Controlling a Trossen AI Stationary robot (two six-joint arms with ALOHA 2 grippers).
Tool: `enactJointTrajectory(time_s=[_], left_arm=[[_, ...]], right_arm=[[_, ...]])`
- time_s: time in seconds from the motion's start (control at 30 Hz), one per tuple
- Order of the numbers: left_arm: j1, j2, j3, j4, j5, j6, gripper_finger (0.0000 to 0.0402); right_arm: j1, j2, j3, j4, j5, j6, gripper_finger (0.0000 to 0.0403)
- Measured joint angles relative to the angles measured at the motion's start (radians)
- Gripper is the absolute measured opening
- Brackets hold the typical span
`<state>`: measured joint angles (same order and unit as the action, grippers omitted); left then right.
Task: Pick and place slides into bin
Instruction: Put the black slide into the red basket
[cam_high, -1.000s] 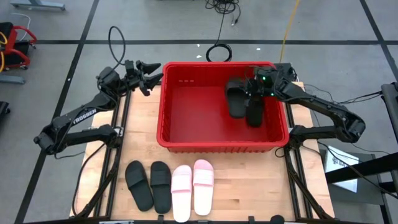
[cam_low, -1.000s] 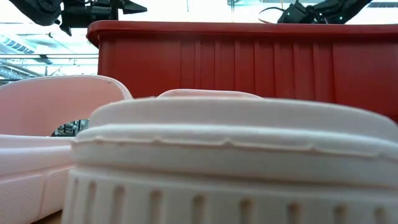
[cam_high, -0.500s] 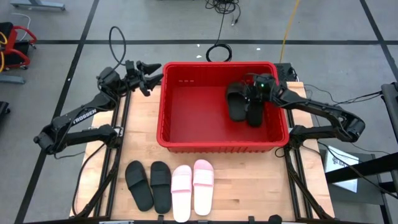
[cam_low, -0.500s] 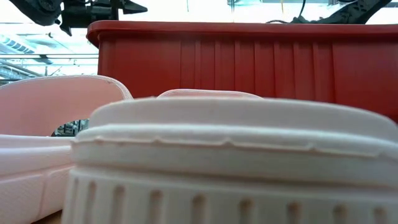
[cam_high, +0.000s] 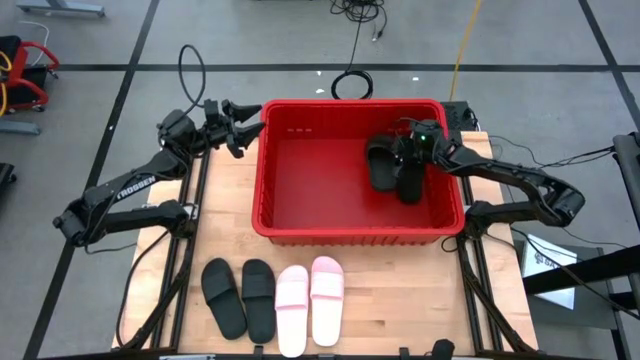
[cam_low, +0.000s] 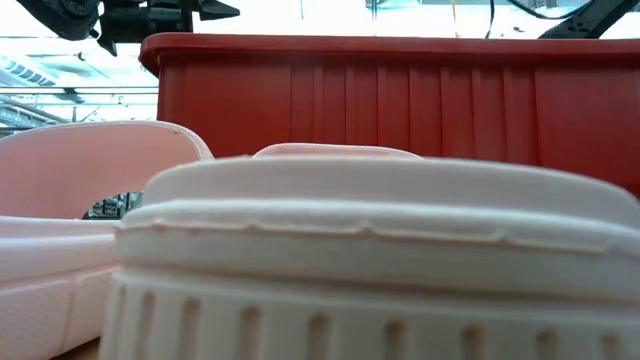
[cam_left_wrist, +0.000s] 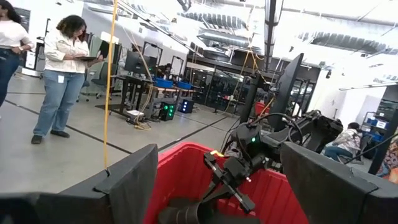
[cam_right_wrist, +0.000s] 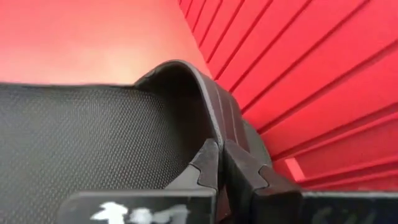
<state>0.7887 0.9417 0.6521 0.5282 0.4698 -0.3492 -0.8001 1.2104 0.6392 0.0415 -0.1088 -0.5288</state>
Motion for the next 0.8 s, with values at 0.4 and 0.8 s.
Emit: enactJointTrajectory(time_s=[0.4,0.8], left_arm=[[0.000,0.000,0.000,0.000,0.001,-0.001,0.0340],[0.000,0.000,0.000,0.000,0.002,0.006,0.0340]], right_arm=[[0.003,0.127,0.001,0.059,0.038,-0.053,0.0002],[-0.010,0.038,0.000,-0.036,0.063,-0.034,0.0008]])
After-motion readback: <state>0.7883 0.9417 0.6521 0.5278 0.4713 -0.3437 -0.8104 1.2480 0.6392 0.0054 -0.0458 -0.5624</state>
